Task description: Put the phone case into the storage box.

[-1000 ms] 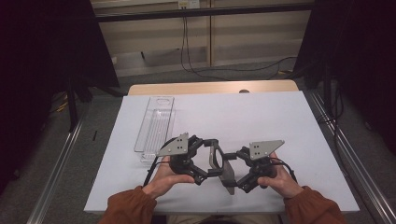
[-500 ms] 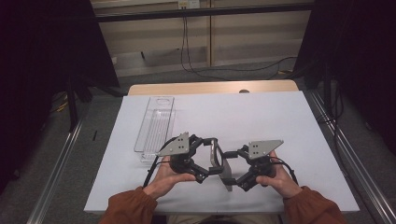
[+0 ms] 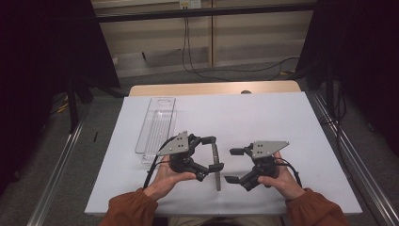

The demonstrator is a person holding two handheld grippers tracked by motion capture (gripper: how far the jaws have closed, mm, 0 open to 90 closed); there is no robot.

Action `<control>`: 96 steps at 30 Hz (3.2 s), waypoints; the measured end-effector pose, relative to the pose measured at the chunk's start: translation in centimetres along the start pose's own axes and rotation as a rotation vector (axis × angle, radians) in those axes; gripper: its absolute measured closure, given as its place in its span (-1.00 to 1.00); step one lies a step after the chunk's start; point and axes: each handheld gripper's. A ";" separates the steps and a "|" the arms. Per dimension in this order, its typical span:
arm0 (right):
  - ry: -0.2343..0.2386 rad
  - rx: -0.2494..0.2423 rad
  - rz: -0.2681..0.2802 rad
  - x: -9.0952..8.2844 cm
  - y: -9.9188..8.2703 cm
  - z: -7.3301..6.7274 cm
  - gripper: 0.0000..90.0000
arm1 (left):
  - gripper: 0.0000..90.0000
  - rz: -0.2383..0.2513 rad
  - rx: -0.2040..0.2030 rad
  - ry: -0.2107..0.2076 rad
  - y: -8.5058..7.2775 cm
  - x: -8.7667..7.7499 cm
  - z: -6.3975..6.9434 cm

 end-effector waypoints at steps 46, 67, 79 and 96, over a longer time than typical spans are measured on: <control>-0.552 -0.050 0.109 -6.1 -1.5 0.0 -0.98 | -0.75 -0.024 -0.019 0.242 1.4 -2.8 -0.8; -0.639 -0.055 0.127 -9.8 -2.0 -0.6 -0.99 | -0.74 -0.035 -0.023 0.328 2.5 -3.7 -1.2; -0.677 -0.051 0.123 -11.3 -2.2 -1.2 -0.99 | -0.74 -0.035 -0.003 0.397 3.4 -4.1 -1.2; -0.691 -0.045 0.128 -12.1 -2.5 -1.6 -0.99 | -0.74 0.000 0.049 0.439 6.9 -4.6 -1.9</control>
Point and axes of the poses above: each handheld gripper's, and its own axes: x roughly forward along the jaws, y roughly out of its top, z roughly to its right, and after that the axes turned 15 degrees about z, right-handed
